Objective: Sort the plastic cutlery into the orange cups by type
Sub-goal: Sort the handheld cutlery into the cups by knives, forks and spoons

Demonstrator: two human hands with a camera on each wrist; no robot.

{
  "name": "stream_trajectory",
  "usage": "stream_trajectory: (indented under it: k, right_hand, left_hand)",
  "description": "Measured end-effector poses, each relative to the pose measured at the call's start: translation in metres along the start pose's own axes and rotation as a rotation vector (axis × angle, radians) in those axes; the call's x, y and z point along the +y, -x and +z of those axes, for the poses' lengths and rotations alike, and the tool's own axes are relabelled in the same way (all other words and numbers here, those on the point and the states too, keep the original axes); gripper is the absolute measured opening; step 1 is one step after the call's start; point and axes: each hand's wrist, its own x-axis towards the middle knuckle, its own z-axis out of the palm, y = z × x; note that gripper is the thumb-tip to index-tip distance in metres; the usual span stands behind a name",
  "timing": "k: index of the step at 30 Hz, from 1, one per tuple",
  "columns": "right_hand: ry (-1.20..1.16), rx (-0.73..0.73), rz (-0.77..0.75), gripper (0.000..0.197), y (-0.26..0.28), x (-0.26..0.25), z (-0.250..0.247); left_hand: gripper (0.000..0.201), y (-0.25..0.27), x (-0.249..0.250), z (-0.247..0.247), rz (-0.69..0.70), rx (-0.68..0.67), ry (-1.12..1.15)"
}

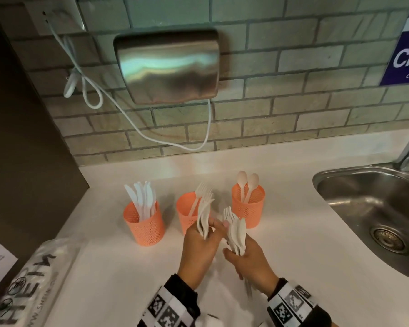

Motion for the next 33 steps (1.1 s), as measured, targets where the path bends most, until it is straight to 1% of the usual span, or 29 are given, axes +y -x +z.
stream_trajectory:
  k: [2, 4, 6, 8, 9, 10, 13, 15, 18, 19, 20, 21, 23, 25, 28, 30, 33]
  right_hand:
    - [0.079, 0.027, 0.004, 0.026, -0.002, 0.001, 0.000]
    - [0.151, 0.051, 0.000, 0.022, -0.004, 0.002, 0.000]
    - [0.211, 0.061, -0.002, 0.025, -0.003, 0.003, 0.001]
    - [0.252, 0.056, -0.001, 0.029, -0.001, 0.003, 0.003]
    - [0.265, 0.052, 0.001, 0.029, 0.001, 0.003, 0.004]
    - [0.271, 0.047, 0.006, 0.029, 0.003, 0.003, 0.005]
    - [0.268, 0.032, 0.025, 0.029, 0.007, 0.002, 0.005]
    - [0.269, 0.022, 0.027, 0.025, 0.007, 0.003, 0.004]
    - [0.284, 0.007, 0.032, 0.024, 0.007, 0.005, 0.005]
    - [0.284, 0.011, 0.040, 0.022, 0.008, 0.006, 0.006]
    - [0.284, 0.017, 0.048, 0.022, 0.008, 0.007, 0.006]
    - [0.283, 0.022, 0.049, 0.026, 0.009, 0.007, 0.007]
    - [0.295, 0.020, 0.033, 0.038, 0.009, 0.006, 0.009]
    - [0.311, 0.010, 0.018, 0.043, 0.009, 0.005, 0.010]
    - [0.318, 0.001, 0.007, 0.042, 0.009, 0.003, 0.012]
    - [0.330, -0.011, 0.005, 0.042, 0.009, 0.003, 0.012]
    - [0.355, -0.047, 0.000, 0.040, 0.011, 0.004, 0.011]
  left_hand:
    - [0.015, 0.005, -0.001, 0.005, 0.125, 0.005, -0.058]
    - [0.014, 0.007, -0.002, 0.007, 0.215, 0.027, -0.156]
    - [0.015, 0.005, -0.003, 0.007, 0.289, 0.036, -0.374]
    - [0.024, 0.003, -0.004, 0.007, 0.304, 0.023, -0.620]
    - [0.026, 0.002, -0.004, 0.008, 0.293, 0.015, -0.708]
    - [0.026, 0.001, -0.005, 0.008, 0.282, 0.009, -0.742]
    - [0.024, -0.001, -0.006, 0.007, 0.282, 0.018, -0.644]
    - [0.023, -0.006, -0.007, 0.005, 0.299, 0.065, -0.550]
    - [0.033, -0.012, -0.003, 0.002, 0.275, 0.136, -0.375]
    - [0.029, -0.013, -0.003, 0.001, 0.262, 0.150, -0.313]
    - [0.017, -0.014, -0.003, -0.001, 0.237, 0.154, -0.252]
    - [0.009, -0.015, -0.004, -0.002, 0.202, 0.138, -0.192]
    - [0.020, -0.014, -0.011, -0.002, 0.098, 0.071, -0.104]
    - [0.013, -0.011, -0.015, 0.001, 0.004, 0.018, -0.058]
    - [0.004, -0.009, -0.019, 0.006, -0.012, 0.000, -0.048]
    - [0.004, -0.012, -0.018, 0.005, 0.008, 0.034, -0.039]
    - [0.015, -0.023, -0.011, 0.000, 0.008, 0.146, 0.067]
